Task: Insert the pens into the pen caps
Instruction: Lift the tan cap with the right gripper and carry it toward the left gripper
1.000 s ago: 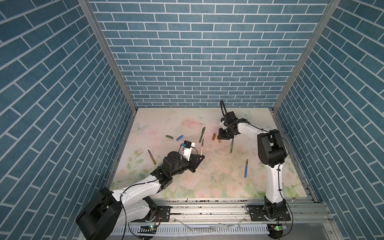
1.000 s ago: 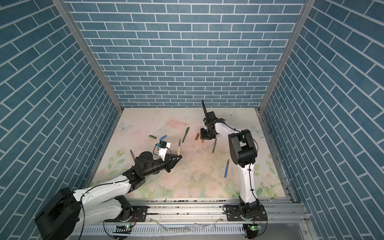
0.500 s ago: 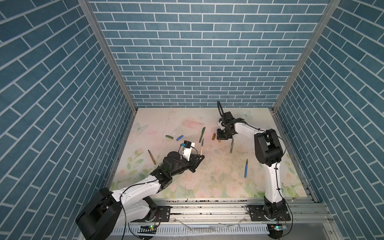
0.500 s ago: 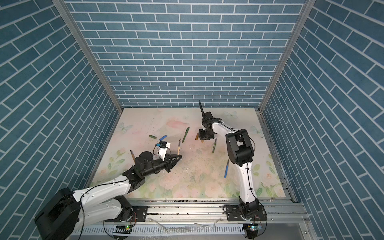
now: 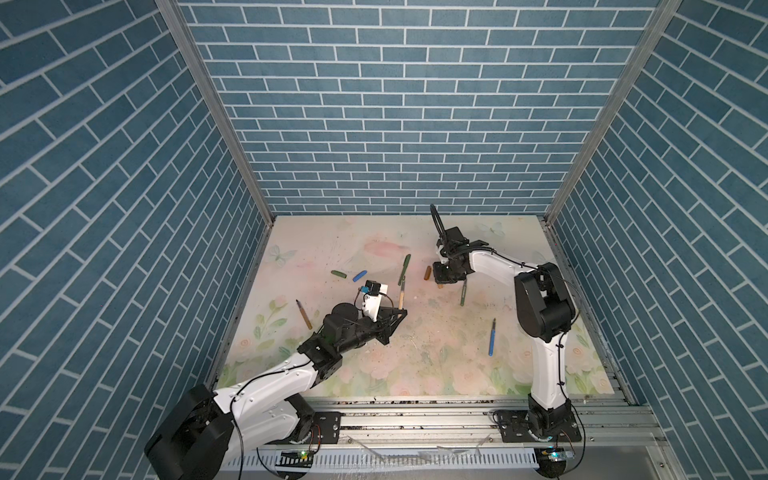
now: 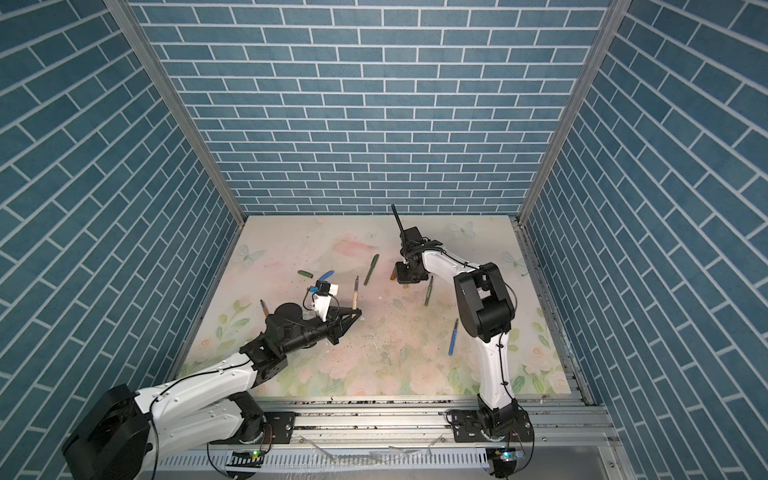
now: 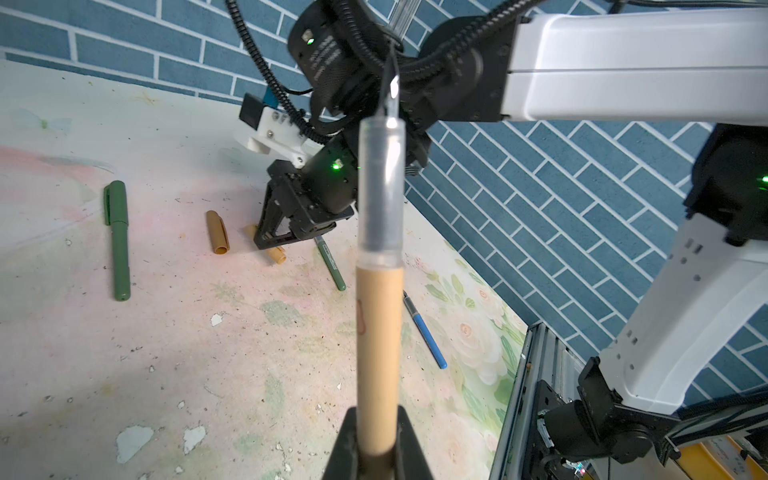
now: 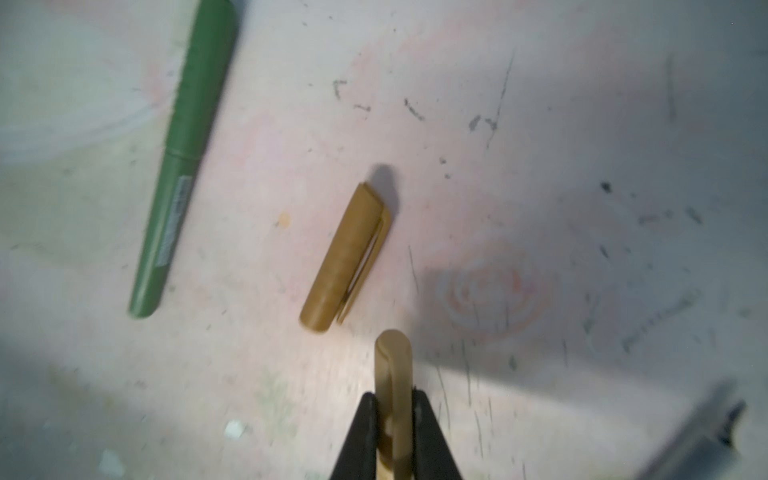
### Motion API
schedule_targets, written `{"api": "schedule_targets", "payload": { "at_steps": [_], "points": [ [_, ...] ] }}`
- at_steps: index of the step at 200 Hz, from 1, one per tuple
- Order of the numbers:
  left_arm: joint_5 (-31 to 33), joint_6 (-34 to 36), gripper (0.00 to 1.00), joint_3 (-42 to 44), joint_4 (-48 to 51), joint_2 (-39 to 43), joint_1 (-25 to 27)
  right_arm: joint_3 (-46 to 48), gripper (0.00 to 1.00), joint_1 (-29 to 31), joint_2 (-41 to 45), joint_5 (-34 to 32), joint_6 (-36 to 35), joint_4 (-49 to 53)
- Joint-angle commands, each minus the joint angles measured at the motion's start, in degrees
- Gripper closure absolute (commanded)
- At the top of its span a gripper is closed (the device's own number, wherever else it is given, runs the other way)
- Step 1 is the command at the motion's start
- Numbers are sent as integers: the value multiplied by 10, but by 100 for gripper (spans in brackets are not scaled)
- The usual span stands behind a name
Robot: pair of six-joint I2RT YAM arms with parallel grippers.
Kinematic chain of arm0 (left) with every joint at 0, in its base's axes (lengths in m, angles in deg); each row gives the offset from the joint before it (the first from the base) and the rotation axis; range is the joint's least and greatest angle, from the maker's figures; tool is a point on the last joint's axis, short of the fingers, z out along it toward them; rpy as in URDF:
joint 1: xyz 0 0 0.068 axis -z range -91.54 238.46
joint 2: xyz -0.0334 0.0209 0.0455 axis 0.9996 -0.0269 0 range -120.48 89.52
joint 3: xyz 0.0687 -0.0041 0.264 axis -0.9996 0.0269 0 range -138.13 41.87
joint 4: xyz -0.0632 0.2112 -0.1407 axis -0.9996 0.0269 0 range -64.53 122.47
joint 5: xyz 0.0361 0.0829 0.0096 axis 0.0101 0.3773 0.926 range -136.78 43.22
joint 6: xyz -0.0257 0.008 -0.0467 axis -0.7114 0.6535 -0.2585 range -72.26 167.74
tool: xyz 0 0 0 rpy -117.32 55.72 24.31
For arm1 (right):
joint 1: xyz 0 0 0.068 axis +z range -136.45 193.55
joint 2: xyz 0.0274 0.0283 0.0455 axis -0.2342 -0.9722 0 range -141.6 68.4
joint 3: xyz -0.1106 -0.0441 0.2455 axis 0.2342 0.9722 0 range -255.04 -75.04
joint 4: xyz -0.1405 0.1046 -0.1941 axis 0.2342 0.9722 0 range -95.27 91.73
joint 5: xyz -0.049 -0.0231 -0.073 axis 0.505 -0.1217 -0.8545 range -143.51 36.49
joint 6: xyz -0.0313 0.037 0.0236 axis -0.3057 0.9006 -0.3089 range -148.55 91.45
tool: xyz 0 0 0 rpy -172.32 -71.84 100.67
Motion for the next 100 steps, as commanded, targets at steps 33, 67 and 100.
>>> {"api": "schedule_targets", "payload": {
  "at_steps": [33,67,100],
  "points": [
    [11,24,100,-26,-20,-15,5,241,88,15,311,46,73,-316],
    [-10,19,100,-47,-56,-62,11,372,89,68,442,18,108,-511],
    [-17,18,100,-64,-72,-99,27,424,89,96,493,-3,143,-626]
  ]
}}
